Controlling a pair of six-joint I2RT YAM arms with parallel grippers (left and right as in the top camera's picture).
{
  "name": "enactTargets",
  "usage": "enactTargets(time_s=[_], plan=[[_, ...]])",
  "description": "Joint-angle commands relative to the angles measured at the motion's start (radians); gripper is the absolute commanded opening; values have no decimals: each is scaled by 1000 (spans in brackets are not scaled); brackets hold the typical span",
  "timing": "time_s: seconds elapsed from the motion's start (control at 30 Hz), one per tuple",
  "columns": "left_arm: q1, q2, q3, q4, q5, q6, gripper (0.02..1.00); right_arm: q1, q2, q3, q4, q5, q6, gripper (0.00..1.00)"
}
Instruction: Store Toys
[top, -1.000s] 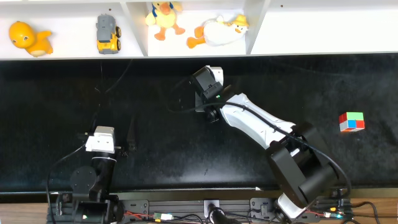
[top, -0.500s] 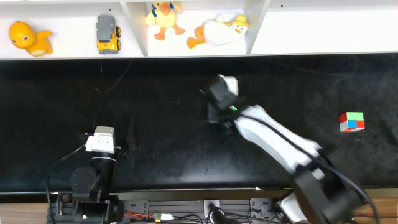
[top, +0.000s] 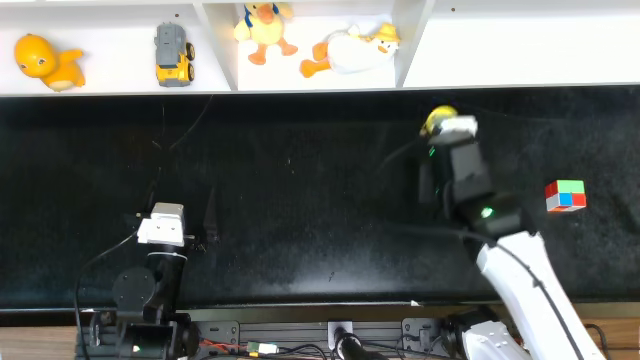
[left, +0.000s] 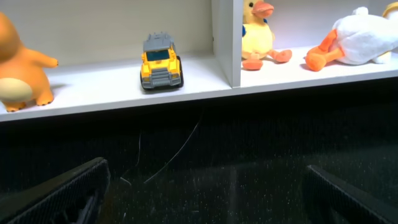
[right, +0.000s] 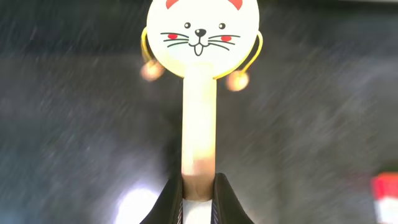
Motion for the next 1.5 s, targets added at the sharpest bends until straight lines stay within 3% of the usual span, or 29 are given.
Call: enactTargets(time_s=[0.03,0.2,0.57,0.77,0.8,0.93,1.07,1.13,1.37,1.5], plan=[[-7,-9,-1,-5,-5,-18,998,-121,108,163,35,14,-200,42],[-7,-9,-1,-5,-5,-18,998,-192,274,265,128,-72,-275,47],[-7,-9,-1,-5,-5,-18,998,-200,545,337,439,-227,-266,45],[-7,-9,-1,-5,-5,-18,998,-199,598,364,456,-227,-227,42],[-7,-9,-1,-5,-5,-18,998,-200,600,364,456,-226,-217,77],[-7,-9,-1,-5,-5,-18,996,-200,599,364,456,-226,-204,408],[-7,-9,-1,-5,-5,-18,998,-200,595,364,448,-227,-201,853],[-7,-9,-1,-5,-5,-18,998,-200,579,363,416,-226,-201,998],[-7,-9,-1,-5,-5,-18,996,-216,302,165,273,-204,-217,998],[-7,-9,-1,-5,-5,-18,998,-224,73,0,123,-96,-217,998]])
